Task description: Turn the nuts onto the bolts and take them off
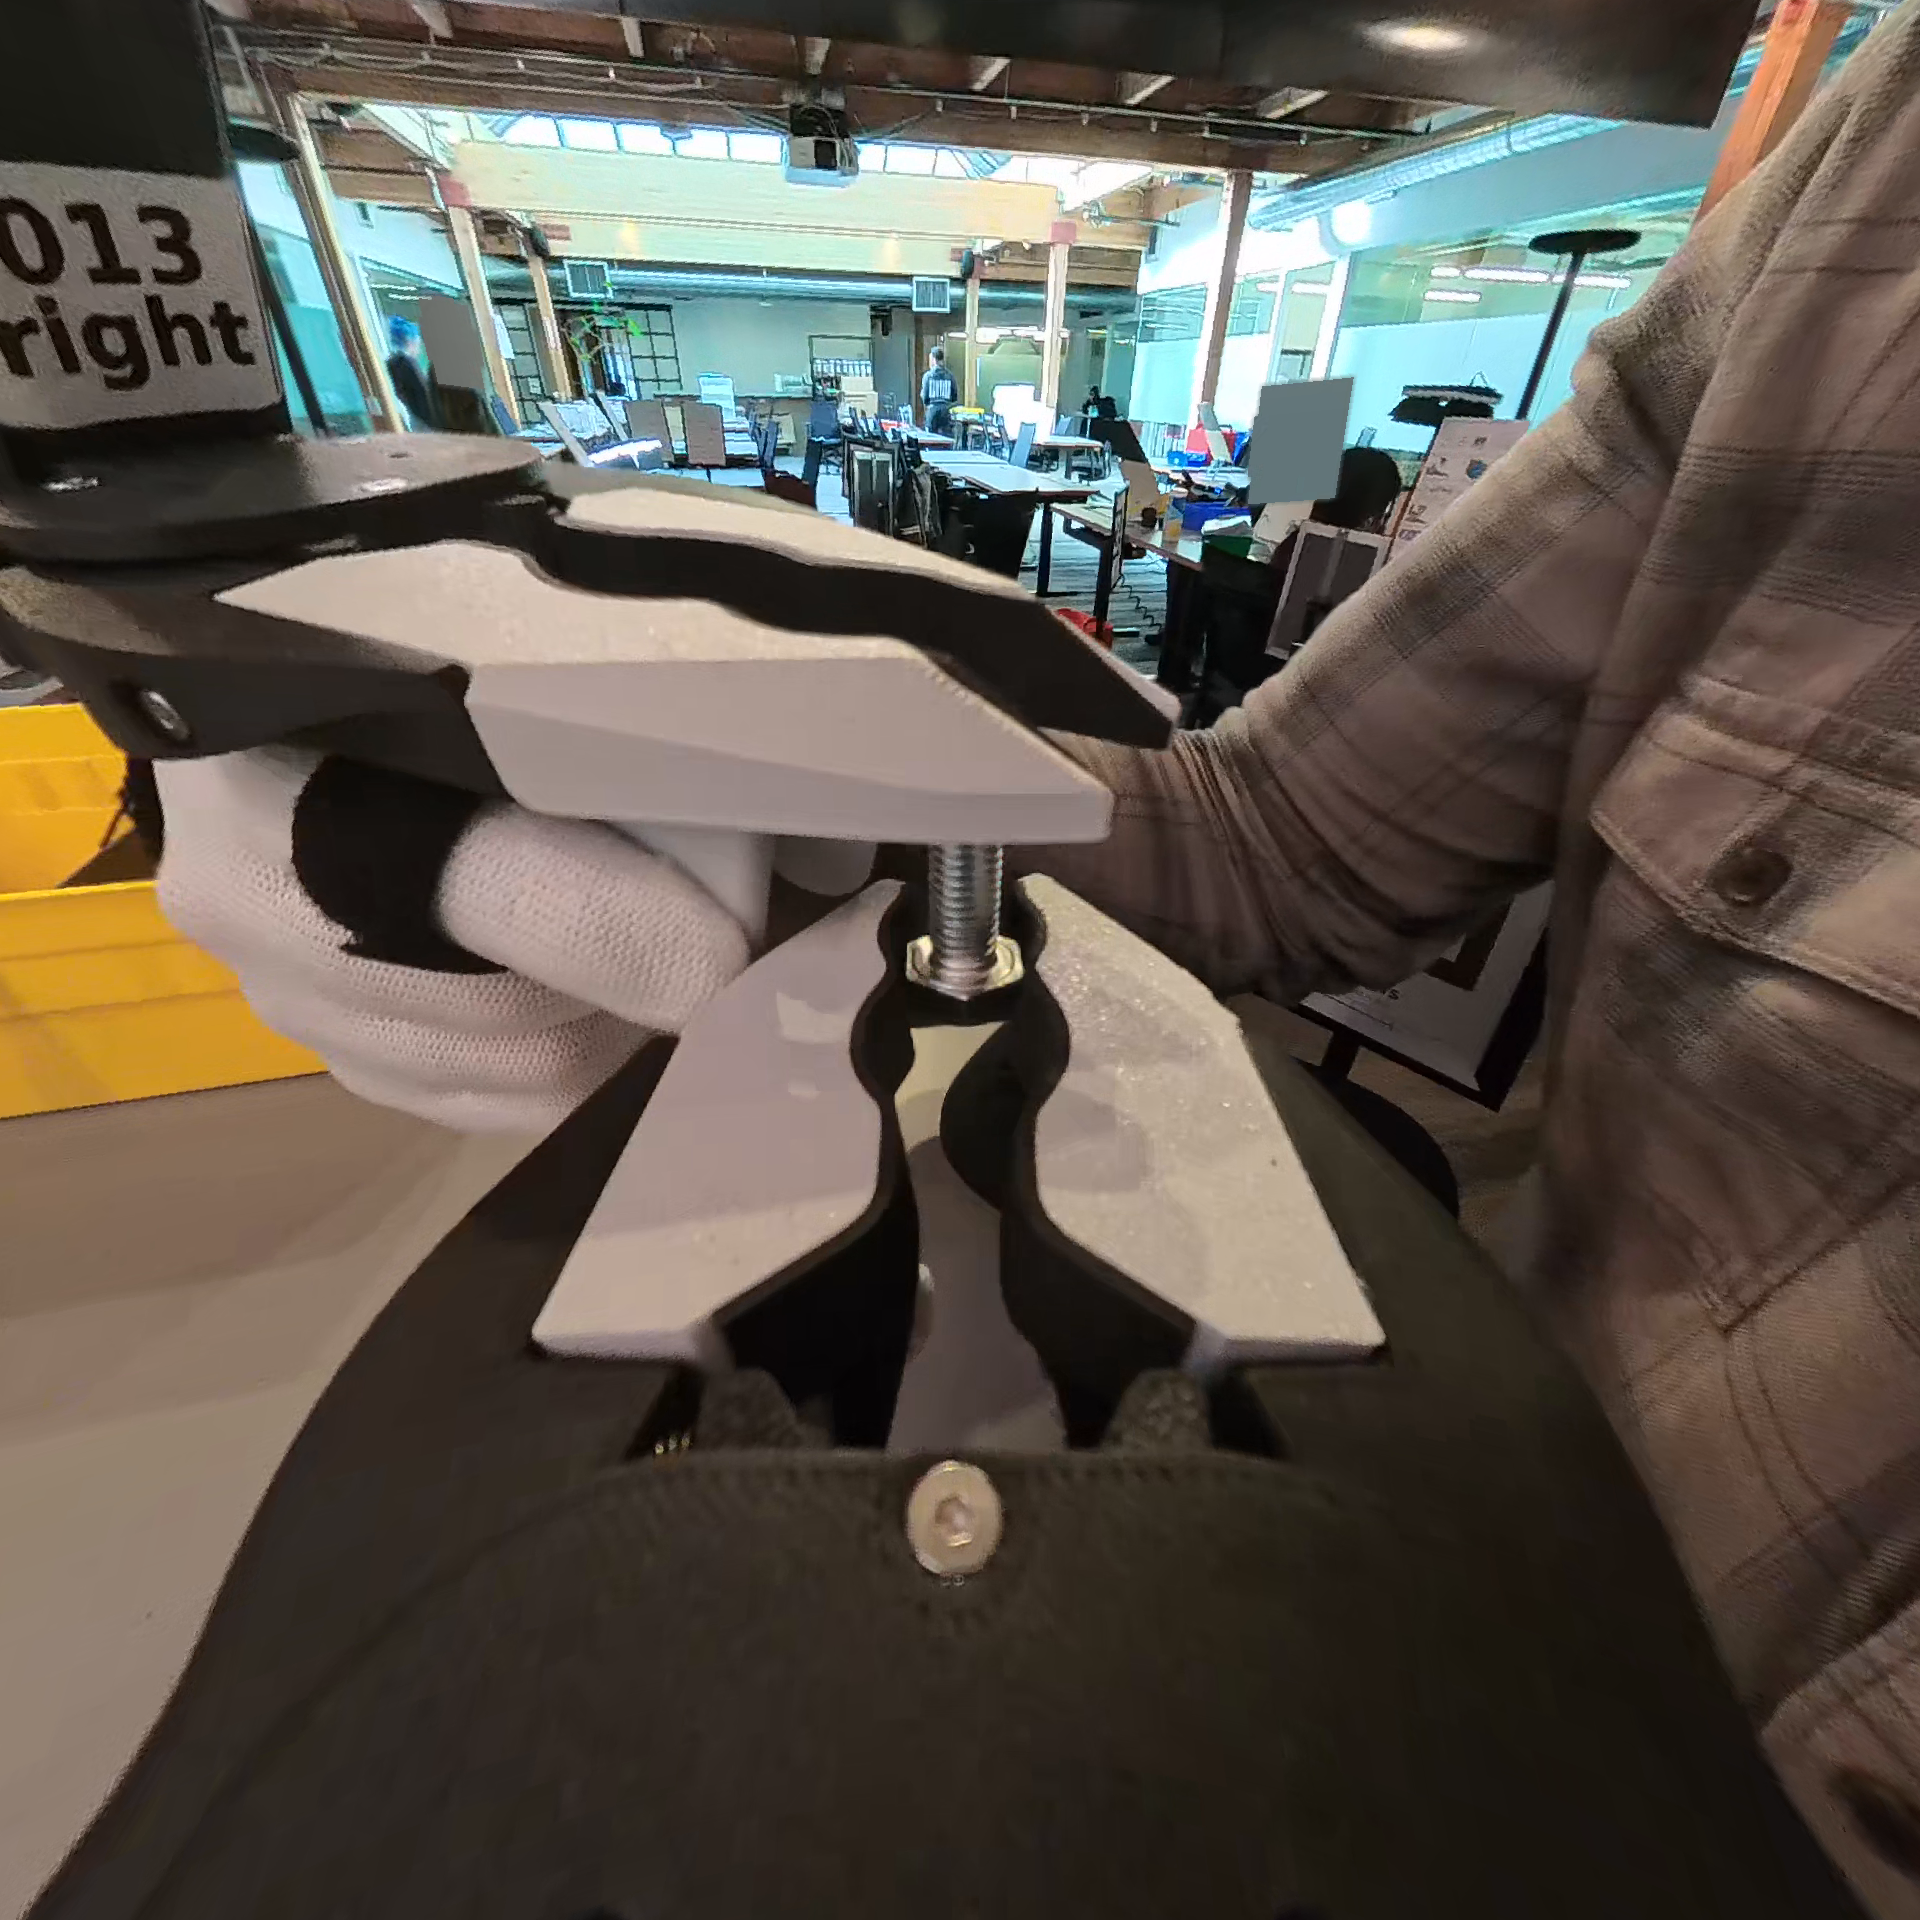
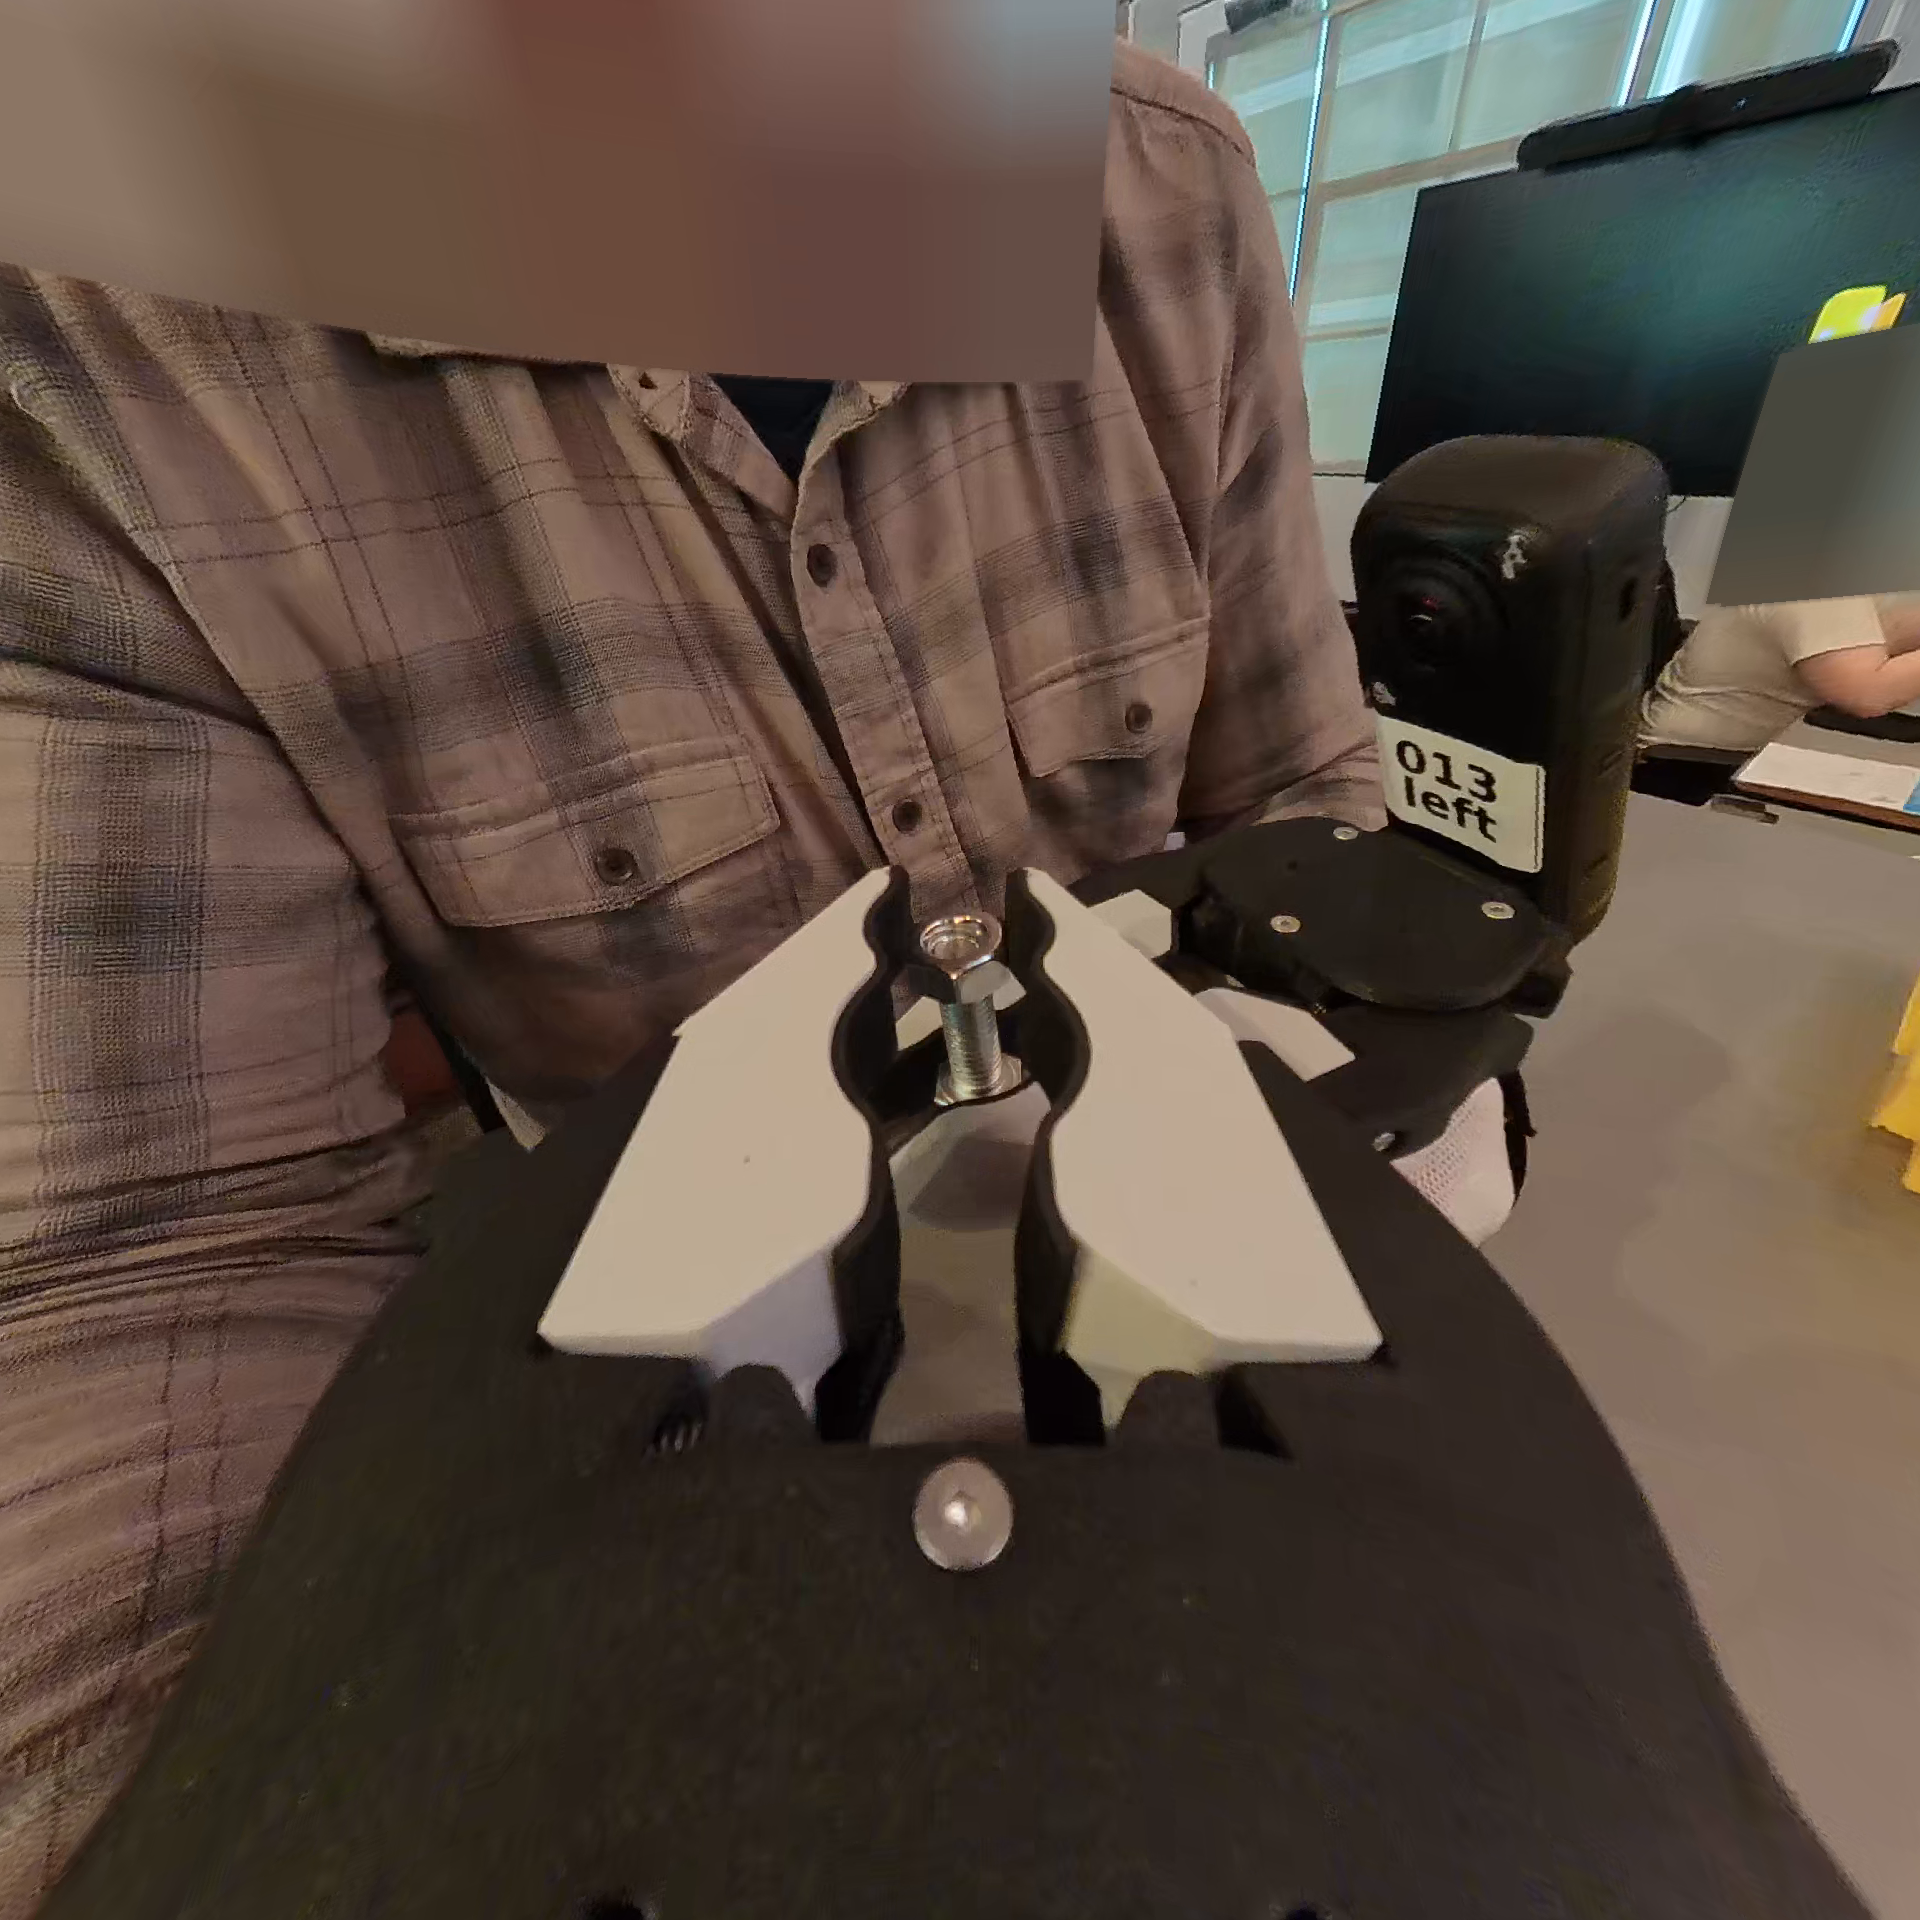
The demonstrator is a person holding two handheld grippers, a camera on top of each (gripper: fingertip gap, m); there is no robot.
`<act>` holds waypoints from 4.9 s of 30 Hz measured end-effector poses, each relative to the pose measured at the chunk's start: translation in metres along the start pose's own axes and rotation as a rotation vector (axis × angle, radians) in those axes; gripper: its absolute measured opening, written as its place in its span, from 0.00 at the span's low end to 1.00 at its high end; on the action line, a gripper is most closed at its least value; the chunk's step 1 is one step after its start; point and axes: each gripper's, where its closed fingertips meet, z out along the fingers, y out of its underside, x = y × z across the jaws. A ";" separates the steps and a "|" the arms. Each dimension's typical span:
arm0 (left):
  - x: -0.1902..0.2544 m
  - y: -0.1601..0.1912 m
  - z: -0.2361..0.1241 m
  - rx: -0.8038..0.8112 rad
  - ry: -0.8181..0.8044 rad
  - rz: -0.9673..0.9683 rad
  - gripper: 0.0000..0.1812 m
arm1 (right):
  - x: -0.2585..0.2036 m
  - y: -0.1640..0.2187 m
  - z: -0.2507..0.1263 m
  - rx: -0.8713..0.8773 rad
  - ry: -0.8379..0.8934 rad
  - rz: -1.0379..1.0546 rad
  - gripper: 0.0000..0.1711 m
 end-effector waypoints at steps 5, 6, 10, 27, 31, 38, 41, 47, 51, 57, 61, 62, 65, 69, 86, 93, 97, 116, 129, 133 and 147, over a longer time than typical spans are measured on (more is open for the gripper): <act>-0.016 0.000 -0.006 0.001 -0.067 -0.015 0.08 | 0.016 -0.008 -0.009 0.028 0.208 -0.025 0.19; -0.020 0.001 -0.008 -0.001 -0.086 -0.018 0.08 | 0.019 -0.010 -0.013 0.038 0.288 -0.043 0.26; -0.035 0.002 -0.011 -0.007 -0.172 -0.033 0.08 | 0.040 -0.008 -0.033 0.022 0.694 -0.069 0.30; -0.073 0.009 -0.024 -0.029 -0.439 -0.032 0.08 | 0.057 0.011 -0.075 0.164 1.715 -0.096 0.09; -0.072 0.009 -0.023 -0.027 -0.427 -0.032 0.08 | 0.056 0.011 -0.074 0.165 1.714 -0.095 0.09; -0.059 0.005 -0.019 -0.019 -0.330 -0.046 0.08 | 0.052 0.008 -0.059 0.147 1.381 -0.075 0.09; -0.047 0.004 -0.013 -0.020 -0.260 -0.051 0.09 | 0.042 0.008 -0.049 0.143 1.091 -0.040 0.09; -0.009 -0.002 0.004 -0.004 -0.075 -0.065 0.09 | 0.002 0.002 -0.024 0.199 0.432 -0.020 0.09; 0.004 -0.005 0.007 0.012 0.001 -0.076 0.09 | -0.008 0.001 -0.014 0.198 0.171 -0.024 0.09; 0.007 -0.004 0.007 0.012 0.023 -0.076 0.09 | -0.009 0.000 -0.009 0.221 0.033 -0.029 0.09; -0.010 -0.002 0.001 0.002 -0.054 -0.073 0.09 | 0.007 -0.007 -0.019 0.246 0.223 -0.035 0.24; -0.015 0.000 0.000 -0.010 -0.079 -0.067 0.08 | 0.011 -0.009 -0.022 0.240 0.287 -0.042 0.28; -0.028 0.003 -0.003 -0.023 -0.156 -0.069 0.08 | 0.027 -0.009 -0.030 0.182 0.551 -0.059 0.31; -0.046 0.008 -0.008 -0.049 -0.271 -0.047 0.08 | 0.049 -0.006 -0.054 0.137 1.003 -0.060 0.31; -0.070 0.015 -0.016 -0.071 -0.470 0.005 0.08 | 0.054 0.013 -0.077 0.067 1.860 -0.087 0.09; -0.061 0.012 -0.013 -0.052 -0.401 -0.019 0.08 | 0.053 0.010 -0.065 0.134 1.512 -0.049 0.09; -0.047 0.008 -0.007 -0.040 -0.319 -0.012 0.08 | 0.044 0.007 -0.049 0.097 1.167 -0.060 0.10; 0.010 -0.003 0.016 -0.017 -0.067 -0.011 0.09 | -0.014 -0.003 -0.003 0.113 0.125 -0.040 0.10; -0.051 0.012 -0.005 -0.065 -0.380 -0.035 0.08 | 0.038 0.004 -0.059 0.062 1.318 -0.128 0.27; -0.058 0.014 -0.008 -0.065 -0.424 -0.046 0.08 | 0.044 0.014 -0.068 0.037 1.563 -0.102 0.21; -0.044 0.009 -0.004 -0.051 -0.319 -0.065 0.08 | 0.036 0.013 -0.056 0.065 1.409 -0.130 0.10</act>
